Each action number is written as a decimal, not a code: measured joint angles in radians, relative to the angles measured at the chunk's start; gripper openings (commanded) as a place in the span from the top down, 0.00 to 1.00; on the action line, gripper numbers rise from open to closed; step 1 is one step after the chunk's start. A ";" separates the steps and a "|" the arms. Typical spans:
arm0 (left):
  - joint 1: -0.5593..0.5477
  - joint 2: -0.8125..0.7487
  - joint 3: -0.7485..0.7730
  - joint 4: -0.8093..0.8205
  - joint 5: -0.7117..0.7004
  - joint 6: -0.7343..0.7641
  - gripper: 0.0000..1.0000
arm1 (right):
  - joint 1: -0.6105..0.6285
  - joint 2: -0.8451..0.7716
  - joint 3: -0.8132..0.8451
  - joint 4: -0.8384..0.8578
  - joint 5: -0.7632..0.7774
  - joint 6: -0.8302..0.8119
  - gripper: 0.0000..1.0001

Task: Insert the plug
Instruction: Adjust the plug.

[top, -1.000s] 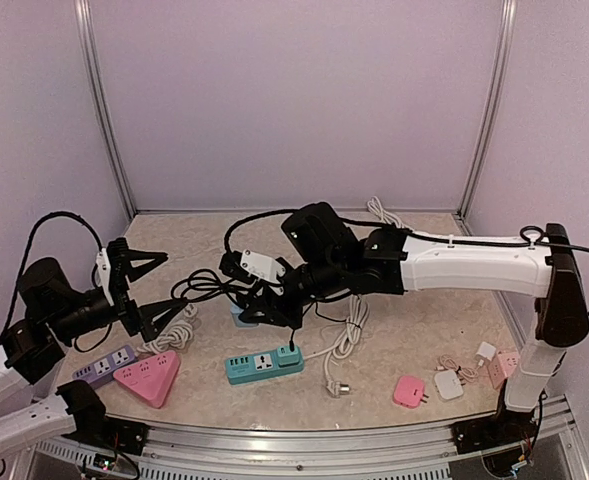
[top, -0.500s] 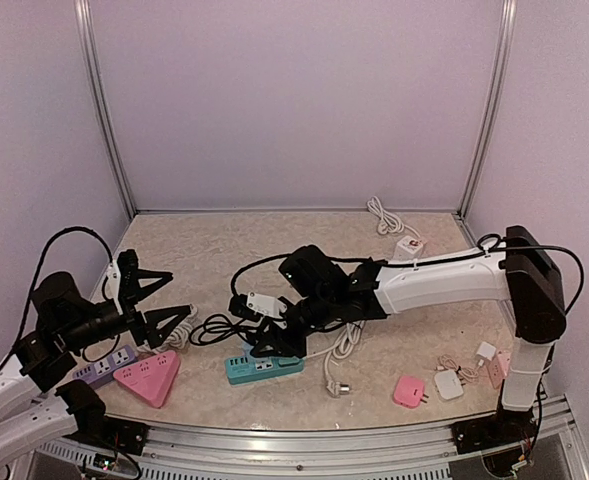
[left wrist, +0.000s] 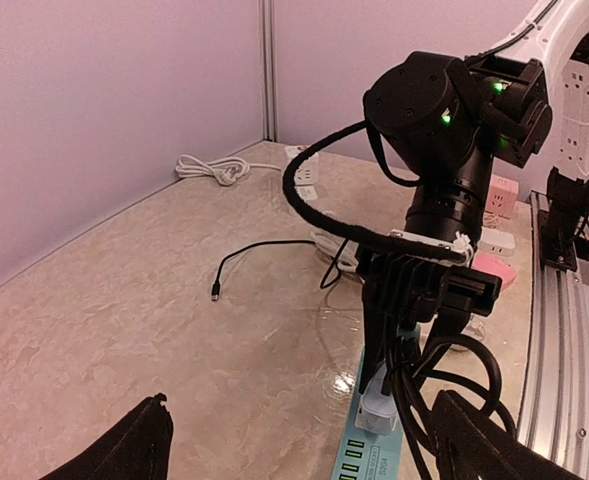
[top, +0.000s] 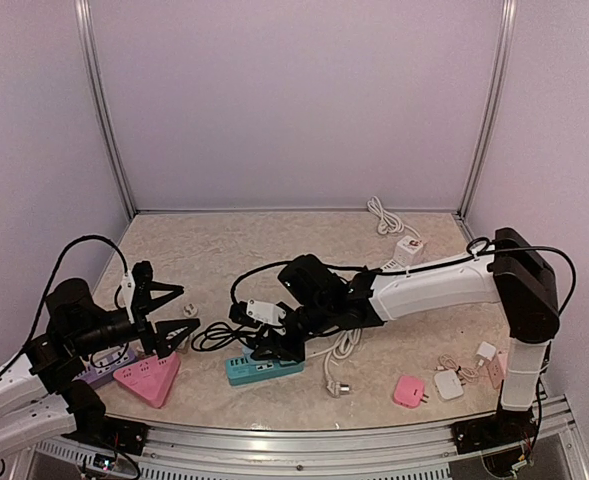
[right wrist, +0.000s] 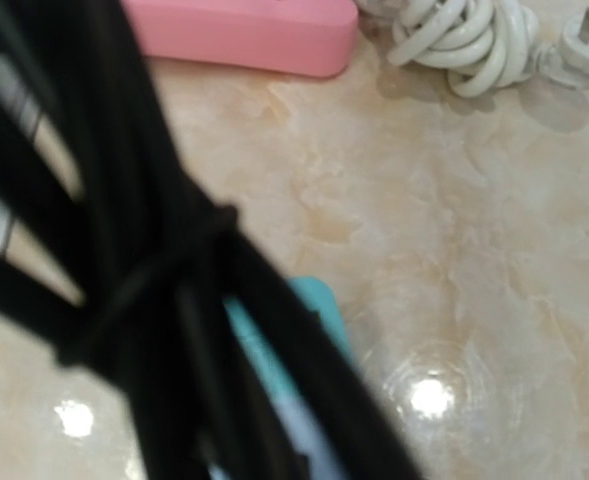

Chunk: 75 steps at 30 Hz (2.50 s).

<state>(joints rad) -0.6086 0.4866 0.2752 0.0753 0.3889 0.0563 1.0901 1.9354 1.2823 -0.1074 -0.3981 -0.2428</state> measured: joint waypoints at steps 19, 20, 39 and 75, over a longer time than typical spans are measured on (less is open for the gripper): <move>-0.057 -0.011 -0.008 0.016 0.026 0.058 0.22 | 0.033 -0.032 0.069 -0.067 0.041 0.020 1.00; -0.065 -0.016 -0.007 0.012 0.034 0.068 0.22 | 0.033 -0.051 0.068 -0.067 0.044 0.027 1.00; -0.268 0.219 0.179 -0.056 0.082 0.229 0.34 | 0.087 -0.282 0.014 -0.055 0.090 0.071 1.00; -0.362 0.430 0.248 0.119 -0.021 0.157 1.00 | 0.105 -0.372 -0.047 -0.063 0.129 0.006 0.21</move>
<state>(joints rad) -0.9710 0.9161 0.5236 0.1944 0.3676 0.2131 1.1954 1.5635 1.2350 -0.1699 -0.2687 -0.2367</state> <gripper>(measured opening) 0.178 0.673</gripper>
